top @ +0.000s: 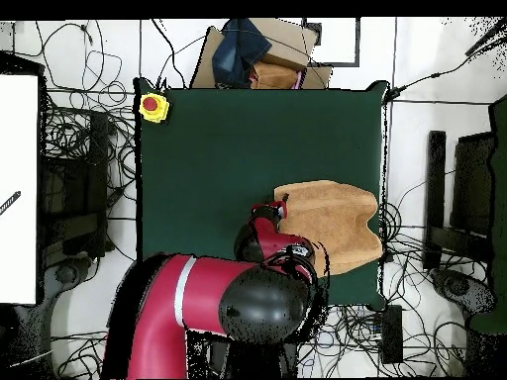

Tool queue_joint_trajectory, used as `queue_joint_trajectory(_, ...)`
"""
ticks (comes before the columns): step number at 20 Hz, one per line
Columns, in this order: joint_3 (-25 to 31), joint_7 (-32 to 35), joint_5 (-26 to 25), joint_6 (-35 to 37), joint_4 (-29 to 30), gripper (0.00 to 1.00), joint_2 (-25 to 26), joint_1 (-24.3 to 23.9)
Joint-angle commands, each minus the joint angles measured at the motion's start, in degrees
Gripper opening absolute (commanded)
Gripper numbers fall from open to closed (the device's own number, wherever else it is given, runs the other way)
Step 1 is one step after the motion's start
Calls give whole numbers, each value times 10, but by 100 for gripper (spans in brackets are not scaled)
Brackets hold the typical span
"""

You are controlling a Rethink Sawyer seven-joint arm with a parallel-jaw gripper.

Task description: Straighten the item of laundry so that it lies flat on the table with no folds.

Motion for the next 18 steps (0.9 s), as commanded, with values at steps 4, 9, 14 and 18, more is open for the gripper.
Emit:
queue_joint_trajectory(4, 36, 81, 7, 4, -83, 100, 32, -13)
queue_joint_trajectory(9, 45, 75, 0, 22, -95, 100, 30, -17)
queue_joint_trajectory(14, 46, 71, -6, 36, -96, 100, 24, -17)
queue_joint_trajectory(18, 43, 71, -5, 35, -98, 100, 28, -15)
